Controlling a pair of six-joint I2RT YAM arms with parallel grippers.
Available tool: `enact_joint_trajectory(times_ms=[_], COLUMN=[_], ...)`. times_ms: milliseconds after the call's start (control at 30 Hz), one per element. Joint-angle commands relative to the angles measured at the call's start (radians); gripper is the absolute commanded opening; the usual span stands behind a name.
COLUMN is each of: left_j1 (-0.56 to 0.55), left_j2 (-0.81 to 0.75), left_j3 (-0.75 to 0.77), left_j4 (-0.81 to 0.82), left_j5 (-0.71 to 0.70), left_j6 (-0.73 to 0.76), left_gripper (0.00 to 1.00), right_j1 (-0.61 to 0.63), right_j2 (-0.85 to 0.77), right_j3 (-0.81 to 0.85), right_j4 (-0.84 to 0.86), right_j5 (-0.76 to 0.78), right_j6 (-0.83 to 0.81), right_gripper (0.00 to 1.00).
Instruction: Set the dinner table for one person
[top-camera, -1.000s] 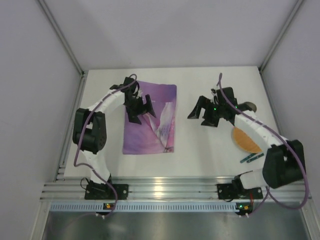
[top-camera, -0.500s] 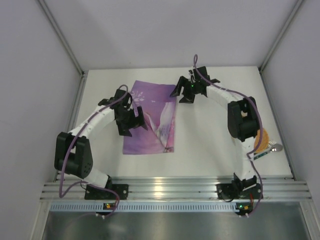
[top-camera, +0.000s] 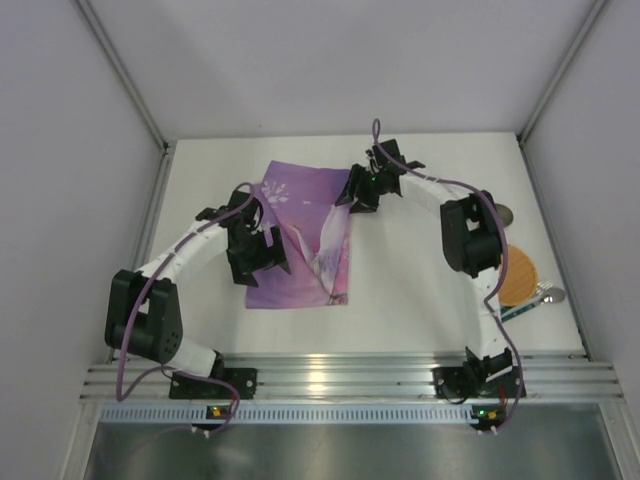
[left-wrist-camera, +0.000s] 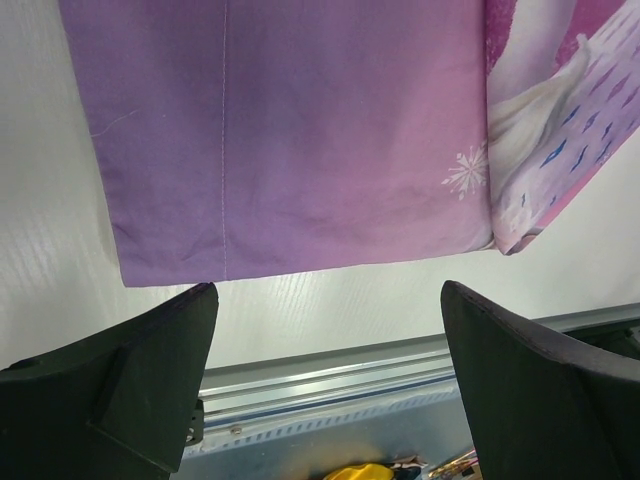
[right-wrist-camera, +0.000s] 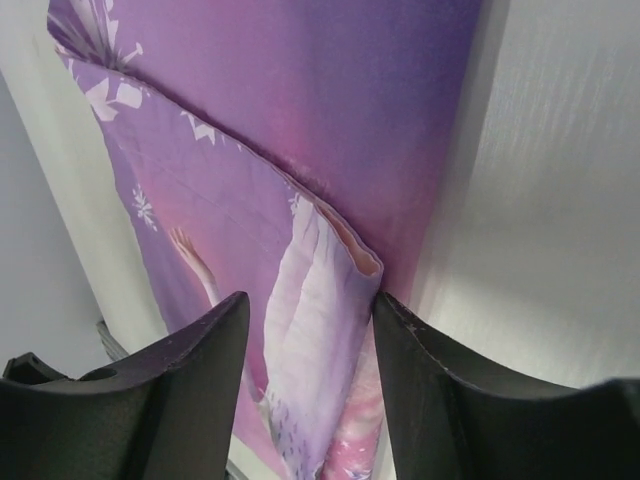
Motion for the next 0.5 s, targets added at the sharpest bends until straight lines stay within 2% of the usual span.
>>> enact_joint_trajectory(times_ms=[0,133,167,233,367,467], left_j1=[-0.001,-0.001,0.001,0.001,0.001,0.001], left_j2=[-0.016,-0.025,-0.027,-0.03,-0.034,-0.03], left_j3=[0.001,-0.036,-0.04,-0.051,-0.06,-0.076], left_j4=[0.011,0.031,0.034,0.04,0.043,0.051], left_j5=[-0.01,-0.006,-0.004,-0.006,-0.012,-0.018], left_j6=[-0.008,-0.014,-0.016,-0.016,-0.018,-0.018], left_gripper=[0.98,0.99,0.99,0.99,0.99,0.98], right_j1=[0.028,0.031,0.031,0.033,0.033,0.033], right_j2=[-0.01,0.019,0.024,0.033,0.034,0.037], right_j3=[0.031,0.053,0.063,0.073,0.088,0.09], right_j4=[-0.008,-0.02,-0.026,-0.034,-0.045,-0.051], right_j5=[0.007,0.007,0.007,0.015,0.034,0.036], right_j6=[-0.025,-0.024,-0.024,-0.024,-0.024,-0.025], right_gripper=[0.52,0.43,0.37,0.31,0.07,0.0])
